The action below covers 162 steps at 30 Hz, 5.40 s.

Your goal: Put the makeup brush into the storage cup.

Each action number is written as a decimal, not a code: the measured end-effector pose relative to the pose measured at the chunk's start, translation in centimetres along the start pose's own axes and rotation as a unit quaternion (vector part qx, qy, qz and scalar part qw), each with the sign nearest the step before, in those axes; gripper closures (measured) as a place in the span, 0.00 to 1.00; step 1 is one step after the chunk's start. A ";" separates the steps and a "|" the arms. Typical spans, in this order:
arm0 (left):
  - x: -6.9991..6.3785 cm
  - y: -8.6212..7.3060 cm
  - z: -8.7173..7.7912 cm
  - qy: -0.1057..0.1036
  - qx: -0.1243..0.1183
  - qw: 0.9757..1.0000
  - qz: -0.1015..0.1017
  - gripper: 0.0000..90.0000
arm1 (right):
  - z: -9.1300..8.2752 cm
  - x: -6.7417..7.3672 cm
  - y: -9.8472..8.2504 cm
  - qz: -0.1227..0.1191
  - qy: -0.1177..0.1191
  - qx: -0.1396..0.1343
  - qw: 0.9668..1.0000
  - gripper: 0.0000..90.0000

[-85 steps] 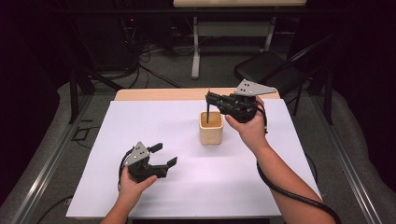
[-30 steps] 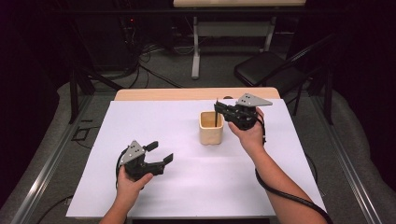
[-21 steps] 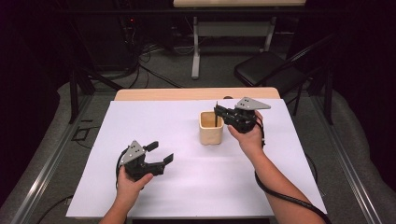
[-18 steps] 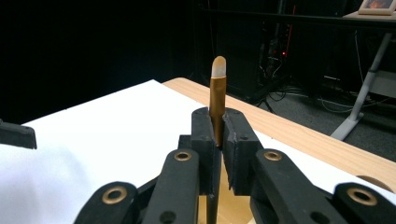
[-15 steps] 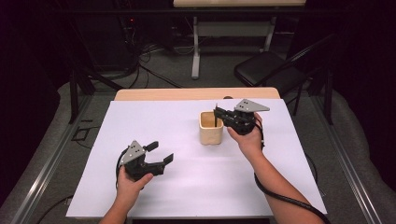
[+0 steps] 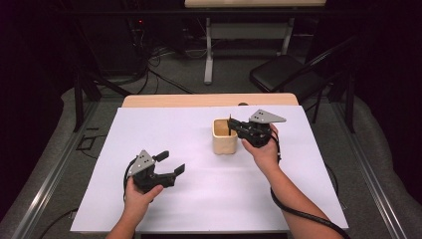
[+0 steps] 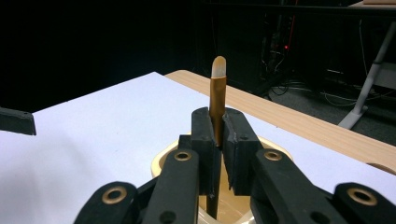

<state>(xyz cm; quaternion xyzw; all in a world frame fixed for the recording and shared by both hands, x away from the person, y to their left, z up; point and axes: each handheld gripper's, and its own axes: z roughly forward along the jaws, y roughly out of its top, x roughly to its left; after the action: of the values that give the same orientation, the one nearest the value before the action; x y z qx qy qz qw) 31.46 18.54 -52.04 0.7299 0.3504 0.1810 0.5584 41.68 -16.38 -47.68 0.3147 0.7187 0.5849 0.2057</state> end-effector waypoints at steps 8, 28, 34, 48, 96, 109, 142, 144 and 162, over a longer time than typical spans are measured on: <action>0.1 0.0 0.0 -0.005 0.001 1.000 -0.001 0.21 | 0.0 -0.1 -0.1 0.000 -0.001 -0.001 1.000 0.93; 0.1 0.0 0.0 -0.004 0.000 1.000 -0.001 0.21 | 0.1 -0.2 -0.5 0.001 -0.002 0.003 1.000 0.93; 0.1 0.0 0.0 -0.005 0.001 1.000 -0.001 0.21 | 0.1 -0.2 -0.5 0.001 -0.002 0.004 1.000 0.92; 0.1 0.0 0.0 -0.005 0.003 1.000 -0.001 0.21 | 0.1 -0.3 -0.6 0.013 -0.005 -0.005 1.000 0.62; 0.4 0.0 0.3 -0.006 0.003 1.000 -0.008 0.21 | -0.3 -0.1 2.6 -0.004 -0.007 -0.022 1.000 0.39; 0.5 -0.1 0.4 -0.002 0.003 1.000 -0.009 0.21 | -1.4 0.1 4.7 -0.001 -0.007 -0.031 1.000 0.39; 0.2 -0.1 0.4 -0.004 0.006 1.000 -0.005 0.21 | -6.4 1.3 5.6 -0.019 -0.003 -0.039 0.999 0.39; 0.2 -0.1 0.4 -0.008 0.007 1.000 -0.005 0.21 | -6.7 1.4 5.5 -0.018 -0.002 -0.038 0.999 0.39; 0.0 0.0 0.3 -0.009 0.005 1.000 -0.003 0.21 | -9.4 2.8 3.9 -0.023 0.011 -0.033 0.999 0.39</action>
<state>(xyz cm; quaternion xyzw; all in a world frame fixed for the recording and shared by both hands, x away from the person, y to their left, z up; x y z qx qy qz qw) 31.65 18.32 -52.15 0.7336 0.3483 0.1711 0.5579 34.22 -20.64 -41.54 0.2847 0.7081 0.6070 0.2215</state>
